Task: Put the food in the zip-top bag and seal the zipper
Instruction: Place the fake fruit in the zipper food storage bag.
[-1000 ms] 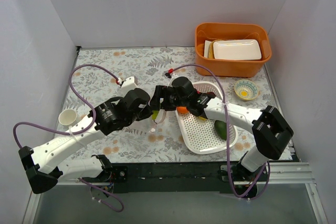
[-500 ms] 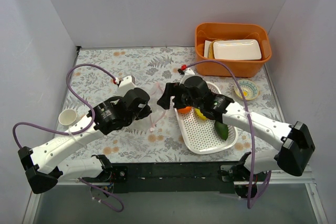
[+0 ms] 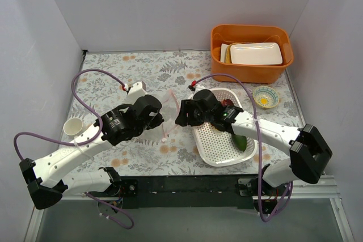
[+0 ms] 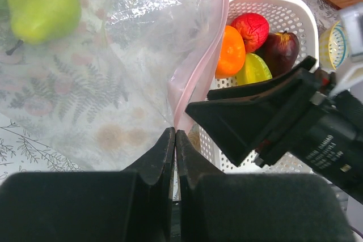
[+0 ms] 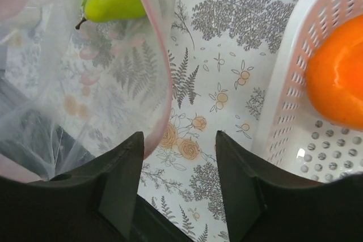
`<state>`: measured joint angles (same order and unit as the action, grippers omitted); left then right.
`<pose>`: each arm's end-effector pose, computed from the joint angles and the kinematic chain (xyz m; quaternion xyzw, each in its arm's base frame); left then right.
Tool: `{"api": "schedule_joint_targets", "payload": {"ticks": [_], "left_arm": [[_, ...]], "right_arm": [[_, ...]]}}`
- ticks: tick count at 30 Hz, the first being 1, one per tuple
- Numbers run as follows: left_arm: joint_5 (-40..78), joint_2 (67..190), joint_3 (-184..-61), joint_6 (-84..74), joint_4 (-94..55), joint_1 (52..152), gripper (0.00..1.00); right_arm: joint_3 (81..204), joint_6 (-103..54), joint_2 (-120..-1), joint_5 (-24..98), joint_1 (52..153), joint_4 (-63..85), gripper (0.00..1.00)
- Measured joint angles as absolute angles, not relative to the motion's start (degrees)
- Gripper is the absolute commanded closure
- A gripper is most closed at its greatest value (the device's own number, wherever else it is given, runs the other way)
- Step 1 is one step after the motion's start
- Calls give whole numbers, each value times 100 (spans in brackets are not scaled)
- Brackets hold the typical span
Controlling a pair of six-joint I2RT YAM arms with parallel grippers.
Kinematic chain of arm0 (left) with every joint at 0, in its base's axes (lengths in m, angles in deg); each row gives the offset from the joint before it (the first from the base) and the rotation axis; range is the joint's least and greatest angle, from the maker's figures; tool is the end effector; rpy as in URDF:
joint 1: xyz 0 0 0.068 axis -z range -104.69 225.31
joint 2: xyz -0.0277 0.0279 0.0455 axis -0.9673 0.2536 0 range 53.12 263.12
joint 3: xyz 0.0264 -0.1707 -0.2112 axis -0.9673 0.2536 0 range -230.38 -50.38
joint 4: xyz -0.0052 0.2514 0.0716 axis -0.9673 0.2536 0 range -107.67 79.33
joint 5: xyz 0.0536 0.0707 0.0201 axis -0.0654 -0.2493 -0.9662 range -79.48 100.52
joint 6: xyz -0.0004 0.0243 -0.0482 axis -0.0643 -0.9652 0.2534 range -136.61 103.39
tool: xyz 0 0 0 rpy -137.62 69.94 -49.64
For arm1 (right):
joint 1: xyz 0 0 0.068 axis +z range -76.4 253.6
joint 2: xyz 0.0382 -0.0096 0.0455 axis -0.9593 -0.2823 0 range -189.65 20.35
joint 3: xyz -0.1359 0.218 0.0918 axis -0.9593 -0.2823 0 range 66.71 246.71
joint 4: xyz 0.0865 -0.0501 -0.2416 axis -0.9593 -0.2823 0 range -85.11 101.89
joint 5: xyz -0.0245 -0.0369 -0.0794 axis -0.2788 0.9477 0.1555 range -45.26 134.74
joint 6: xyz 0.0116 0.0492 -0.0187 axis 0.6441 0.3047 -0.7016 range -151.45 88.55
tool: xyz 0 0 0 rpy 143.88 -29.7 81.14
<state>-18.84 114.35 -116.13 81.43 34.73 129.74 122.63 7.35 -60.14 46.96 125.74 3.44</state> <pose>0.1322 -0.1549 0.3461 -0.4199 0.8043 -0.2813 0.3124 0.1951 0.2486 0.2668 -0.0928 0.8739 0.3281 0.3466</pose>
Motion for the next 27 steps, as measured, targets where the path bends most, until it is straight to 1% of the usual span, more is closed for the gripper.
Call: {"api": "schedule_joint_targets", "payload": {"ticks": [1, 2, 3, 4, 5, 8, 10, 11, 13, 14, 17, 20, 21, 23, 27], "left_arm": [[-1884, 11435, -11613, 8145, 3468, 12974, 100], [-1882, 11433, -11613, 8143, 3464, 12974, 100], [-1884, 11431, -11613, 8145, 3462, 12974, 100], [-1884, 11428, -11613, 8154, 3466, 12974, 100], [-1886, 11426, -11613, 8167, 3471, 12974, 100], [-1895, 11411, -11611, 8223, 3506, 12974, 100], [-1919, 11387, -11609, 8276, 3543, 12974, 100], [-1937, 11374, -11604, 8298, 3565, 12974, 100], [-1971, 11343, -11576, 8335, 3589, 12974, 100], [-1978, 11337, -11556, 8339, 3589, 12974, 100], [-1976, 11343, -11480, 8335, 3571, 12974, 100], [-1945, 11404, -11403, 8333, 3543, 12974, 100], [-1932, 11439, -11375, 8328, 3512, 12974, 100], [-1897, 11509, -11340, 8326, 3468, 12974, 100], [-1873, 11549, -11292, 8311, 3427, 12974, 100]], "right_arm": [[12263, 740, -6124, 4595, 12570, 373, 51], [12263, 740, -6187, 4543, 12568, 388, 57], [12263, 753, -6255, 4471, 12552, 414, 72], [12263, 762, -6309, 4416, 12535, 438, 79], [12263, 797, -6349, 4364, 12531, 451, 89], [12261, 836, -6347, 4324, 12491, 480, 89], [12237, 847, -6316, 4329, 12454, 512, 81], [12211, 851, -6292, 4331, 12439, 515, 71], [12189, 845, -6248, 4344, 12424, 506, 55], [12187, 821, -6228, 4344, 12419, 504, 43], [12178, 696, -6135, 4272, 12402, 512, 31], [12165, 591, -5909, 4276, 12393, 445, 29], [12165, 576, -5809, 4300, 12391, 399, 27], [12158, 556, -5553, 4425, 12386, 252, 20], [12010, 543, -4926, 4932, 12351, -130, 14]]}}
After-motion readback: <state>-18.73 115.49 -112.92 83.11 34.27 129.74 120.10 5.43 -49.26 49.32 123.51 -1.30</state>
